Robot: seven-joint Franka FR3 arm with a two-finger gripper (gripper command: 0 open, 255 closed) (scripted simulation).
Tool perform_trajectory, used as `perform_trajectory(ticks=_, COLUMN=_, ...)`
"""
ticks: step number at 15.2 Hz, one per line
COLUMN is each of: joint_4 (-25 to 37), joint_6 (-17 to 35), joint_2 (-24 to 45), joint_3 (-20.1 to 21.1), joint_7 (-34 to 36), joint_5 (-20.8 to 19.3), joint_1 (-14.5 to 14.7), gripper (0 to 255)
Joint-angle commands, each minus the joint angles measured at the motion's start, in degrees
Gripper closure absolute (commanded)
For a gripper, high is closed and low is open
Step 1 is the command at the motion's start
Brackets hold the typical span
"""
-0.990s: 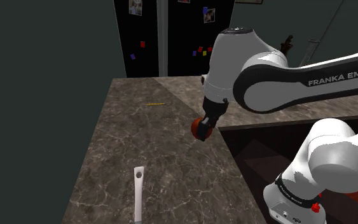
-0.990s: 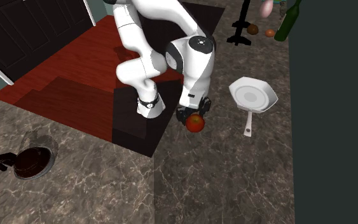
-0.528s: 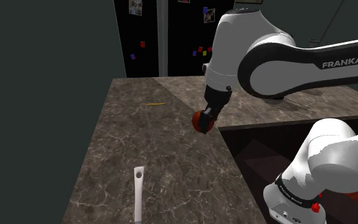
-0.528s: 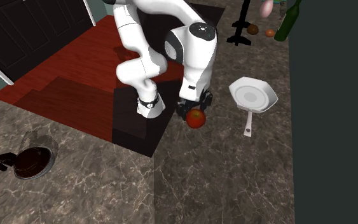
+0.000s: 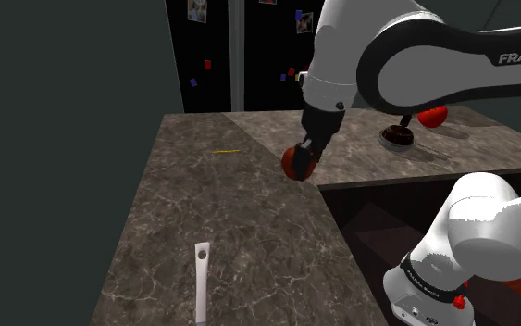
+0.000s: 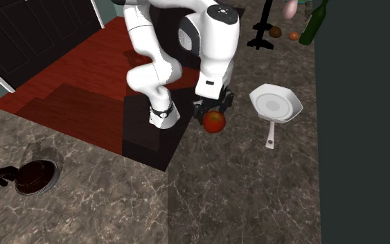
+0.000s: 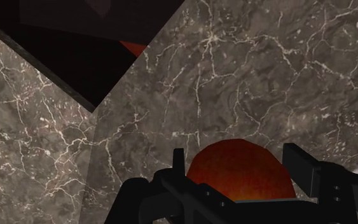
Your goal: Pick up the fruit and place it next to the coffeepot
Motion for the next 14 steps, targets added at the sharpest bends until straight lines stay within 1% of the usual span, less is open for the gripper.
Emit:
perform_trajectory(ticks=1, joint_4=1.7, joint_6=-1.5, joint_2=0.1, joint_3=-0.2, joint_7=0.0, joint_5=-0.2, joint_1=-0.1, gripper=255)
perform_trajectory(ticks=5, joint_4=4.2, joint_6=-4.0, joint_2=0.2, joint_3=-0.5, joint_7=0.0, joint_5=-0.5, joint_1=-0.3, gripper=255)
perform_trajectory(ticks=9, joint_4=0.4, joint_6=-5.5, joint_2=-4.8, joint_3=-5.5, joint_7=-5.3, joint_5=-2.8, joint_1=-1.6, gripper=255)
perform_trajectory(ticks=14, joint_4=-2.8, joint_6=-7.3, joint_2=-9.8, joint_3=-12.0, joint_7=-12.0, joint_5=-6.8, joint_1=-4.0, gripper=255)
